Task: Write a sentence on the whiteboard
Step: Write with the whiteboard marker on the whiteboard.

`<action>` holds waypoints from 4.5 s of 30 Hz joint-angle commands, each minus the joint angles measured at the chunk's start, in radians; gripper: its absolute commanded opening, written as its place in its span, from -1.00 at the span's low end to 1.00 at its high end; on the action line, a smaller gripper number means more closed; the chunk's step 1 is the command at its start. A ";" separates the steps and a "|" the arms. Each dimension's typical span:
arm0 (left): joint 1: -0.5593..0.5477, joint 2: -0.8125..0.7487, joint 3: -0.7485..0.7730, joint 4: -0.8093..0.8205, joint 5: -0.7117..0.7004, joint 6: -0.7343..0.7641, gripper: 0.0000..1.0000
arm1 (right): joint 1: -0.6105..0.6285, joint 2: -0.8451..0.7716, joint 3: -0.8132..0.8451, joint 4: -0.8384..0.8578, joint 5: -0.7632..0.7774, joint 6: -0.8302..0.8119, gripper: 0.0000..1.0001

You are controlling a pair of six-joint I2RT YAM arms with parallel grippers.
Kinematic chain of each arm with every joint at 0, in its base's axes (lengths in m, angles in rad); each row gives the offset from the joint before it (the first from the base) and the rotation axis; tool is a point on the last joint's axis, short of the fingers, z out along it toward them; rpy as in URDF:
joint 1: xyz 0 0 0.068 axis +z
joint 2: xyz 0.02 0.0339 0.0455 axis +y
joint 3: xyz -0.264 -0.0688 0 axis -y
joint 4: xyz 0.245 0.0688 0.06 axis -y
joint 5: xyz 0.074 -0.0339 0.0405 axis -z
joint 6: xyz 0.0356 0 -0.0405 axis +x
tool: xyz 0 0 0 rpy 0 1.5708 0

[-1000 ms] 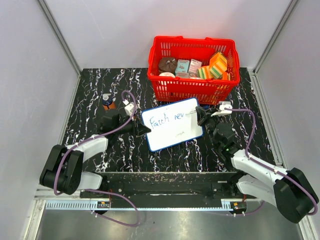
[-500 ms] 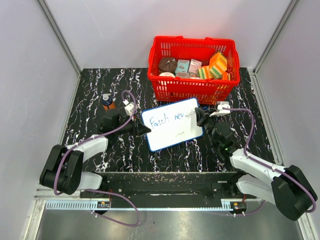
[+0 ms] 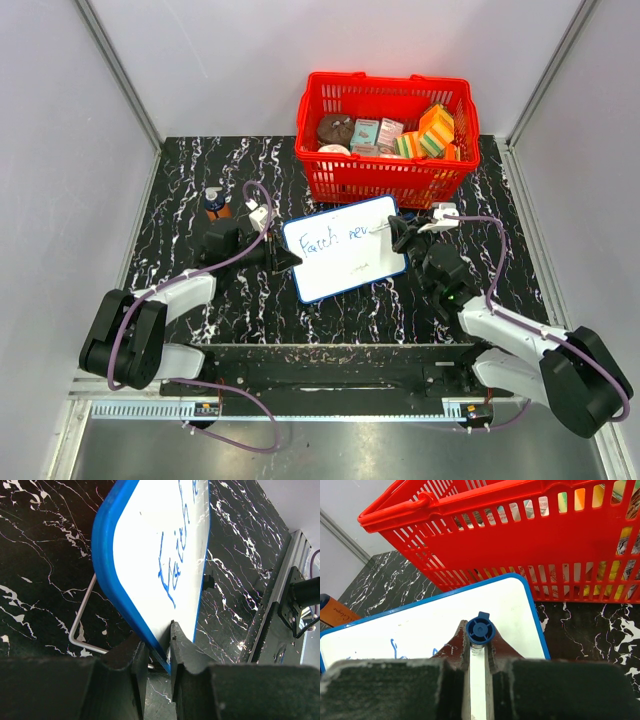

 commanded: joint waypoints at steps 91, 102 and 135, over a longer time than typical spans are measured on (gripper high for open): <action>0.005 -0.008 0.008 0.000 -0.109 0.144 -1.00 | -0.009 0.009 0.023 0.025 0.072 -0.004 -1.00; 0.005 -0.006 0.010 0.000 -0.108 0.144 -1.00 | -0.009 -0.033 0.024 0.033 0.007 -0.015 -1.00; 0.005 -0.006 0.010 0.001 -0.105 0.143 -1.00 | -0.009 0.039 0.026 0.065 0.085 -0.024 -1.00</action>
